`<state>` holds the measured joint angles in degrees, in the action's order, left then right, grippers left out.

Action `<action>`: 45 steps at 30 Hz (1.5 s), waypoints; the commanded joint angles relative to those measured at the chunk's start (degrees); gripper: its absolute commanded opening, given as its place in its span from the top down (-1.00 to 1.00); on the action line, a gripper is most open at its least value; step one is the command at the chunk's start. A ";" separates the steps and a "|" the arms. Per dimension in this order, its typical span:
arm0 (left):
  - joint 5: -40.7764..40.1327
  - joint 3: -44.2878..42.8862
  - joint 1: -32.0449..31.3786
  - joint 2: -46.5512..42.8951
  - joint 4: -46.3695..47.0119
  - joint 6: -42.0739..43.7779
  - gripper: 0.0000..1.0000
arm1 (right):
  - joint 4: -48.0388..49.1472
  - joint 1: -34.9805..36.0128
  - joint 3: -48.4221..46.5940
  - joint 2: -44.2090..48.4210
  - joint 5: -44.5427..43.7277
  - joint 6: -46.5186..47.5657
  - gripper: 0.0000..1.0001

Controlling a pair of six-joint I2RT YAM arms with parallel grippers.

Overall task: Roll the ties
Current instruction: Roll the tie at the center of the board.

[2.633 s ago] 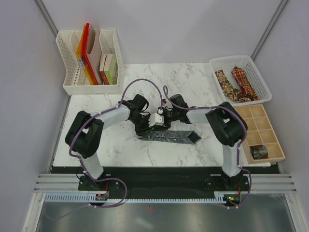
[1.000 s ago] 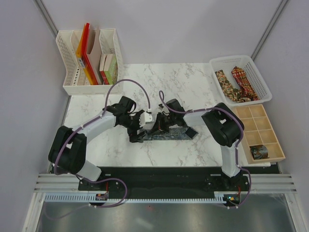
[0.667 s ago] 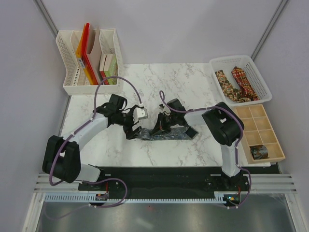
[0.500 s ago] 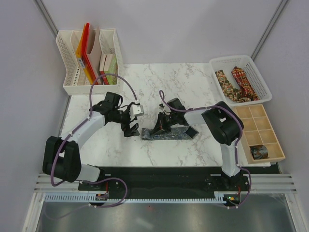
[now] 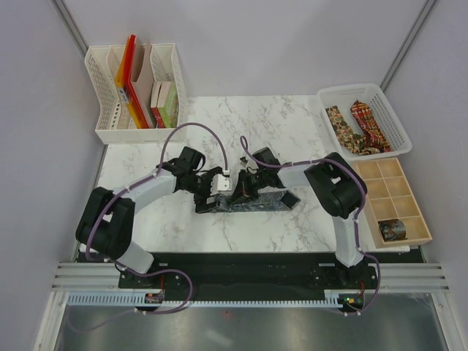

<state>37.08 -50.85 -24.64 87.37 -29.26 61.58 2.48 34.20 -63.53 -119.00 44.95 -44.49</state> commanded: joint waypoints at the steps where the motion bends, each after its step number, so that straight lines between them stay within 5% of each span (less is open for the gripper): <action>1: -4.11 0.57 -1.45 2.89 5.00 3.54 -0.99 | -5.03 1.84 1.04 -5.19 -11.99 3.01 1.00; 6: -6.84 1.63 -1.99 2.90 3.68 2.93 -0.72 | -3.10 3.15 0.51 -6.51 -12.16 0.64 1.00; 9: -4.66 1.46 -2.16 0.44 2.01 0.48 -0.32 | -0.90 3.60 0.69 -7.30 -12.08 -1.82 1.00; 12: -4.30 0.06 -3.65 -0.10 0.70 -2.85 -0.15 | 0.94 4.03 0.86 -7.65 -11.73 -3.23 1.00; 28: -14.31 -8.92 -11.65 13.35 -1.15 -14.74 0.01 | 6.92 4.74 2.62 -5.98 -10.06 -9.38 0.99; 36: -17.04 -5.84 -11.39 15.81 -6.34 -11.22 0.27 | 10.53 1.84 3.50 -1.07 -3.83 -10.71 0.56; 45: -15.90 -6.72 -10.87 17.13 -7.83 -10.34 0.31 | 6.84 -0.36 4.38 4.92 -0.83 -8.95 0.00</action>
<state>19.31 -60.03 -34.28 99.13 -36.71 50.09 10.74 34.22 -59.92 -117.89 45.12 -55.11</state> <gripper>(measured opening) 0.512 0.426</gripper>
